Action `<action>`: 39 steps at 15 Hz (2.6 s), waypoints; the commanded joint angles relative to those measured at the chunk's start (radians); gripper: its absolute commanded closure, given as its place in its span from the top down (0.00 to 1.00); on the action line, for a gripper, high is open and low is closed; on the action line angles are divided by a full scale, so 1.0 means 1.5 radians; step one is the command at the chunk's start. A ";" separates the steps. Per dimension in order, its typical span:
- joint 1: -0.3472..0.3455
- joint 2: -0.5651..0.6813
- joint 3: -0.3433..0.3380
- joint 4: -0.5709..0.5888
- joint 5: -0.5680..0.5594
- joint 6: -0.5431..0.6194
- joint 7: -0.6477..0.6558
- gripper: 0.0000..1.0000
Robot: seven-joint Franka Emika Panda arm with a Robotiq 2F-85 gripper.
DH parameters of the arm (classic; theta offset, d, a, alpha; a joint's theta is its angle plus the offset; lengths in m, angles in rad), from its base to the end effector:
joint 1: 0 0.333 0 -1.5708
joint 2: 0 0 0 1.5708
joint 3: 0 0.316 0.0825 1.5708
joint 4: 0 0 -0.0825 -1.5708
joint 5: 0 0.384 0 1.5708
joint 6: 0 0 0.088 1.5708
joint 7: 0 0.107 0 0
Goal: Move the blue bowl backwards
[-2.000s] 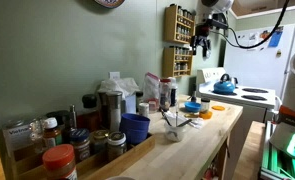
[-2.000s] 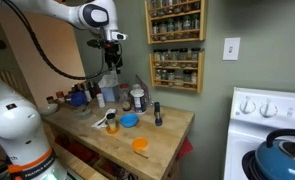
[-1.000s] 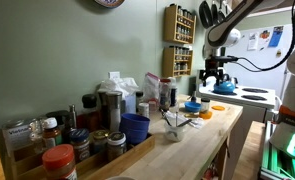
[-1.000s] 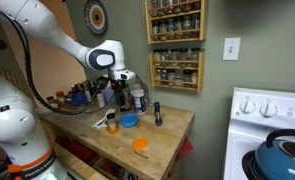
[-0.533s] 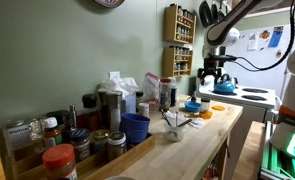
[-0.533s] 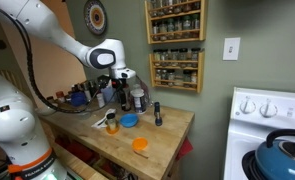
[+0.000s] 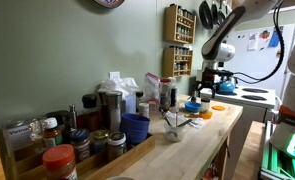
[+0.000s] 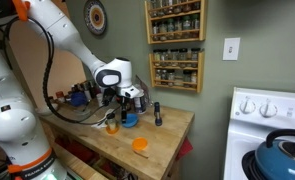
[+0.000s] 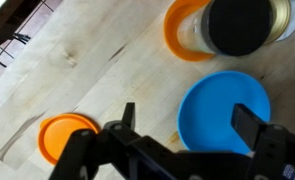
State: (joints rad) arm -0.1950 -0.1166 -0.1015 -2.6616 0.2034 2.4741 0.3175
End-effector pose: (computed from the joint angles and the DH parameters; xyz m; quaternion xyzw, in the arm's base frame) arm 0.3915 -0.1192 0.2719 -0.9228 0.3779 0.0367 0.0654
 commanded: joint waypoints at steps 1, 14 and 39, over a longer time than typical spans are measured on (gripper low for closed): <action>0.012 0.067 -0.022 0.020 0.085 0.050 -0.037 0.91; -0.007 0.155 -0.017 0.079 0.235 0.047 -0.256 0.46; -0.033 0.158 -0.036 0.104 0.233 0.005 -0.306 0.01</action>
State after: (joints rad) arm -0.2371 0.1192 -0.1448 -2.5244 0.5334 2.5232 -0.1737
